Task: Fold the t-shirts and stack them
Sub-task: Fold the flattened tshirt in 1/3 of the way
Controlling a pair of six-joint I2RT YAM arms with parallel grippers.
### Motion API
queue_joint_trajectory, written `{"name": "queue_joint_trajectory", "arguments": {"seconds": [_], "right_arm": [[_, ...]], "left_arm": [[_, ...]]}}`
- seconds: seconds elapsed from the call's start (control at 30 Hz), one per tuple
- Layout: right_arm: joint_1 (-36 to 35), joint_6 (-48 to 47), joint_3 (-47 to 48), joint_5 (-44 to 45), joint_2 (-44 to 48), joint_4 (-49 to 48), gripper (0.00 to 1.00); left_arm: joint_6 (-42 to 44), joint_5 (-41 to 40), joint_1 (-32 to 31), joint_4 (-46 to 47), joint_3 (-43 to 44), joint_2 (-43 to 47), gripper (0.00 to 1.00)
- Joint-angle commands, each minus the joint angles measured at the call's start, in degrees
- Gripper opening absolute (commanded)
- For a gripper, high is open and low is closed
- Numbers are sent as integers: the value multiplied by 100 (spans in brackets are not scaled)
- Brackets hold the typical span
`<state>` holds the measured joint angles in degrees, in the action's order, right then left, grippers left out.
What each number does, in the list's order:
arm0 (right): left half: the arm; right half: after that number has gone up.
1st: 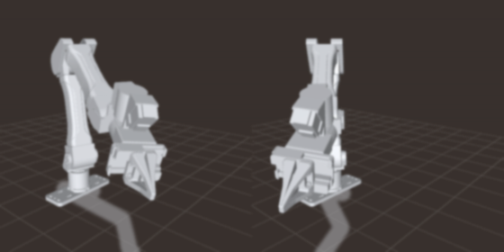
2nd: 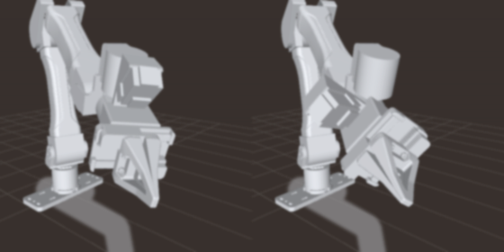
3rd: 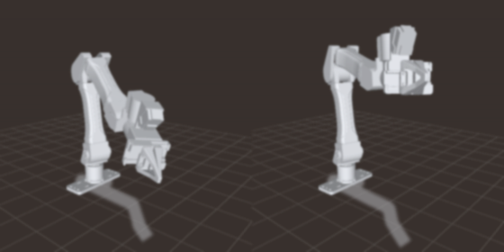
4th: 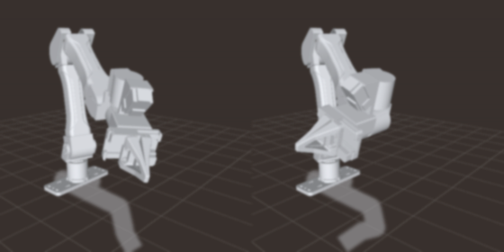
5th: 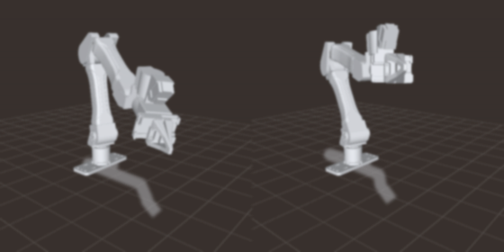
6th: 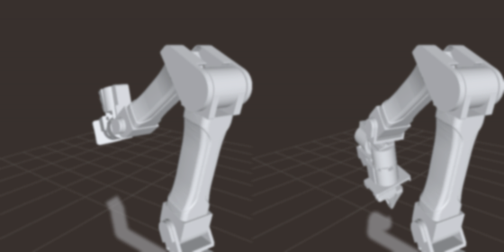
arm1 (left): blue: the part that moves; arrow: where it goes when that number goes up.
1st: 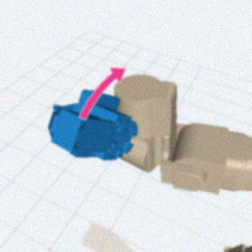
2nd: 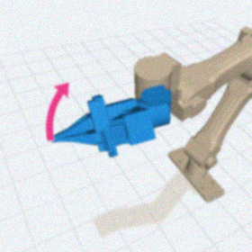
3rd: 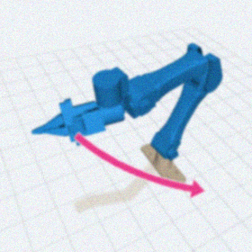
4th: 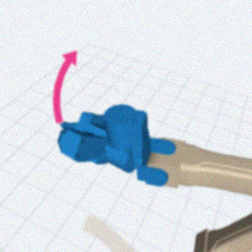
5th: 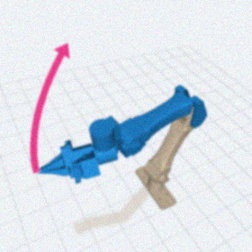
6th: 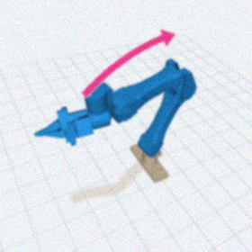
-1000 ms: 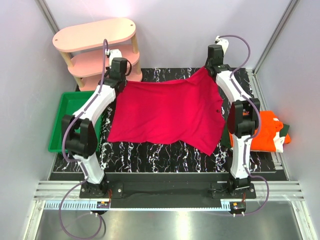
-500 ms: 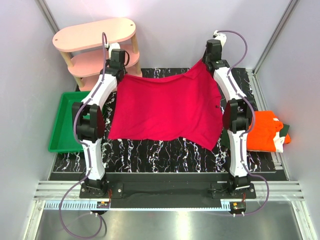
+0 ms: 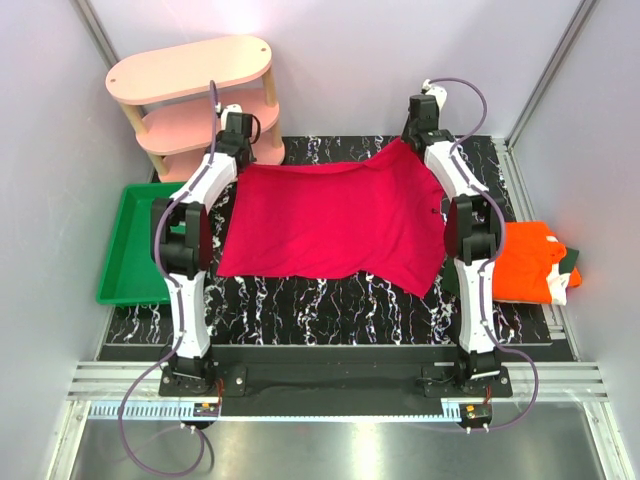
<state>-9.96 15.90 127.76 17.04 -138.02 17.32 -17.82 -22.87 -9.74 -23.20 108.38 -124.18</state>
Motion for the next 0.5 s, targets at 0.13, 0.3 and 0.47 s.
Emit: {"name": "queue_joint_trajectory", "arguments": {"seconds": [0.13,0.3,0.47], "right_arm": [[-77,115,-1111,441,1144,-97,0],[-77,317,-2033,546,1602,-307,0],[-85,247,-2624,722,2111,-484,0]], "left_arm": [[-37,-200,42,325,-827,948,0],[-116,-235,112,308,-994,1045,0],[-160,-261,183,272,-1073,1001,0]]}}
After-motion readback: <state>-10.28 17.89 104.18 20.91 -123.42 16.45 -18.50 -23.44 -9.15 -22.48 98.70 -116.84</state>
